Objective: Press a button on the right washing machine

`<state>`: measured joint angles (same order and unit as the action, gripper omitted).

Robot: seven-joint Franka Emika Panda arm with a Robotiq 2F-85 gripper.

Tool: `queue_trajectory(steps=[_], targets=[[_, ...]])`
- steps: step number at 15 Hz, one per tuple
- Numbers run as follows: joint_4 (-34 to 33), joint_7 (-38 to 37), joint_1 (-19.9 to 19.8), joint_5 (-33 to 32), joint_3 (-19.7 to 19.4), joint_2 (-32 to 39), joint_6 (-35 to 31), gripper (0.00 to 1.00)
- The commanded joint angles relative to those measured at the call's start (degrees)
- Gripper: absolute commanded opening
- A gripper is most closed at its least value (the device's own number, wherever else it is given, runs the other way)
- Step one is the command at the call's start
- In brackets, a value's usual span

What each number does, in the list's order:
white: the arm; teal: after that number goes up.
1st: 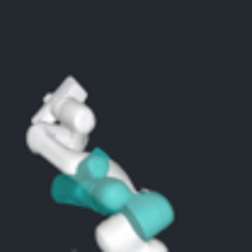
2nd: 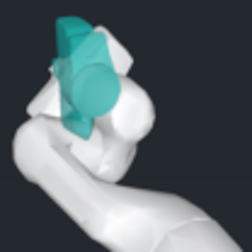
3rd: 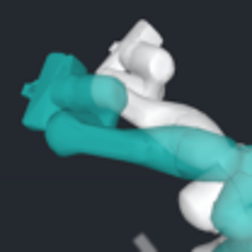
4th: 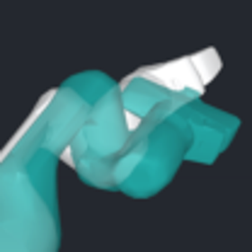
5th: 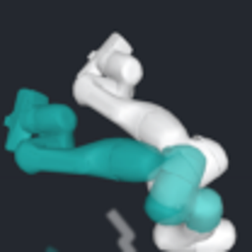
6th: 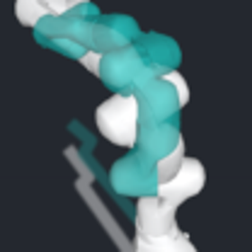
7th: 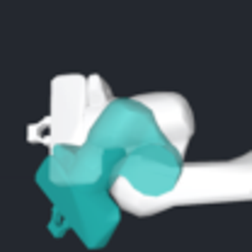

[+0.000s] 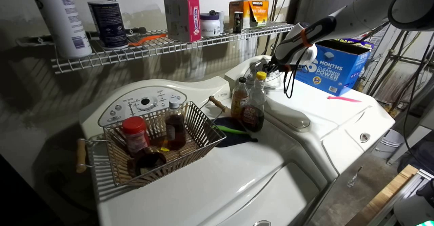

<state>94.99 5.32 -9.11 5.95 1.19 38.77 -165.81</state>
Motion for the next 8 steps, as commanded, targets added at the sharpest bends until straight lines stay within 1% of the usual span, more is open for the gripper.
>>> queue_trajectory(steps=[1,8], targets=[[-0.37,-0.75,0.89,-1.13,-0.62,-0.90,1.50,0.00],[-0.22,-1.59,2.17,-2.01,-2.73,-1.10,3.60,0.00]])
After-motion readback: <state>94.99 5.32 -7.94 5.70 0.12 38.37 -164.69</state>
